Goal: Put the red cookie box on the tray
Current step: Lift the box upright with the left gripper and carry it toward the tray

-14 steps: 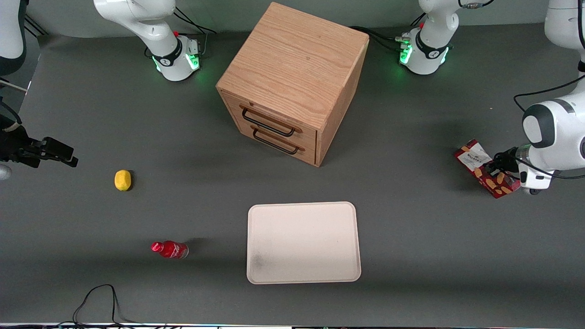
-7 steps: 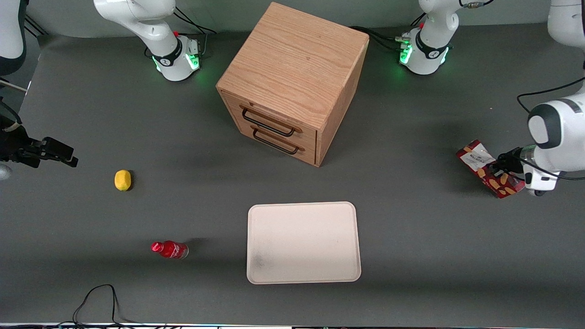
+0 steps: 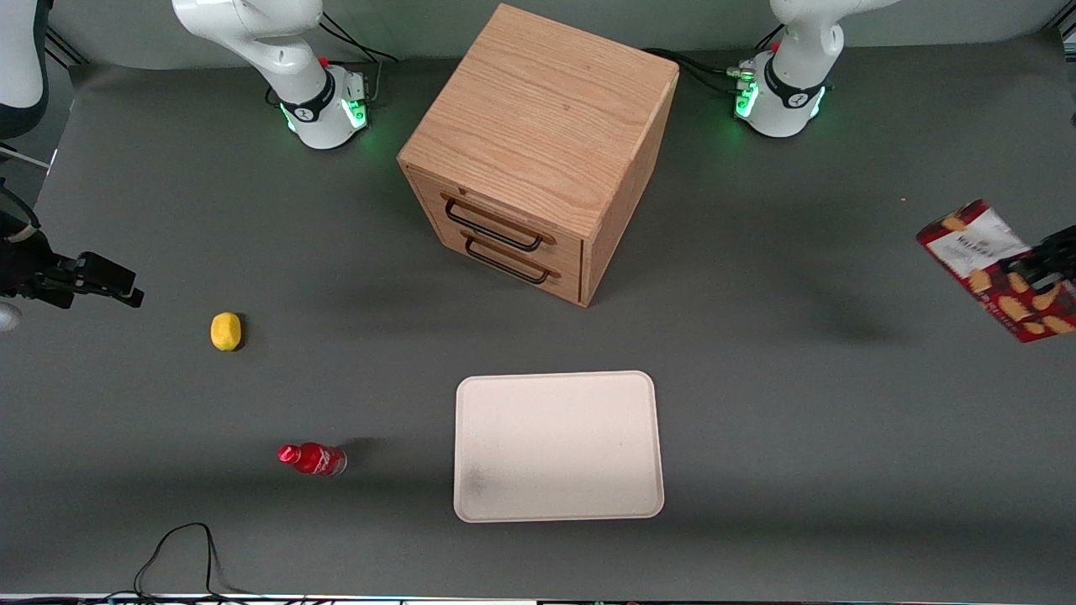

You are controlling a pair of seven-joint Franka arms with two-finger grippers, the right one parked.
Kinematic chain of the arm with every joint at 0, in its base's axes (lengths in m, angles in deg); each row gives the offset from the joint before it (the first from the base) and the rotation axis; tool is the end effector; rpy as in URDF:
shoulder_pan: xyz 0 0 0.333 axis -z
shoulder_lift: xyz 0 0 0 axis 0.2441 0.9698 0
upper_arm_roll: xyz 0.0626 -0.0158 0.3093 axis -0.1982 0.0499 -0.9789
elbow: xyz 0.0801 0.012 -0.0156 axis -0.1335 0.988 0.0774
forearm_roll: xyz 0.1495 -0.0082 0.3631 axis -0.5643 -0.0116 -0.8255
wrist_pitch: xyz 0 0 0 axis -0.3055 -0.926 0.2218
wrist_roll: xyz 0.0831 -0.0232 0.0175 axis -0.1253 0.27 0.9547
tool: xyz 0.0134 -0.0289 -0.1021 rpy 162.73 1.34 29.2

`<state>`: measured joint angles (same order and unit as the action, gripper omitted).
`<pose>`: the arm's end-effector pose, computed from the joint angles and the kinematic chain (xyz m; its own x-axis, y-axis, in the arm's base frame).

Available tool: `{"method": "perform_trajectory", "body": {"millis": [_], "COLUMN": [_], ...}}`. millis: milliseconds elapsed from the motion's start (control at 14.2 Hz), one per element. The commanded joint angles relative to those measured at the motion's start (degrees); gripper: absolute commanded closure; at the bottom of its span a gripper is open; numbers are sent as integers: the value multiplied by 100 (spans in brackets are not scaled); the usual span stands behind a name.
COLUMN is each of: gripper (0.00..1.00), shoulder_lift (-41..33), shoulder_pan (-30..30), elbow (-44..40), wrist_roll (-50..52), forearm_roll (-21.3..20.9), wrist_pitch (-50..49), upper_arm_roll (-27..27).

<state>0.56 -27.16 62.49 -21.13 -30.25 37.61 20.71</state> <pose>0.5756 0.1464 0.5247 0.7322 0.6295 -0.2601 0.6241 -0.7730 -0.1140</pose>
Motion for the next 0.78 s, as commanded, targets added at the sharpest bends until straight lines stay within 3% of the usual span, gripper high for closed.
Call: {"method": "perform_trajectory", "body": {"millis": [0, 282, 494, 706], "gripper": [100, 100, 100, 100], "shoulder_lift": [171, 180, 215, 468], "shoulder_pan": [64, 108, 178, 843], "elbow": [-796, -937, -1017, -1349], "wrist_roll": [90, 116, 151, 1069], "forearm_roll": [-7, 37, 466, 503], "wrist_pitch": [-575, -567, -549, -505], "upper_arm_roll": [-14, 30, 223, 373]}}
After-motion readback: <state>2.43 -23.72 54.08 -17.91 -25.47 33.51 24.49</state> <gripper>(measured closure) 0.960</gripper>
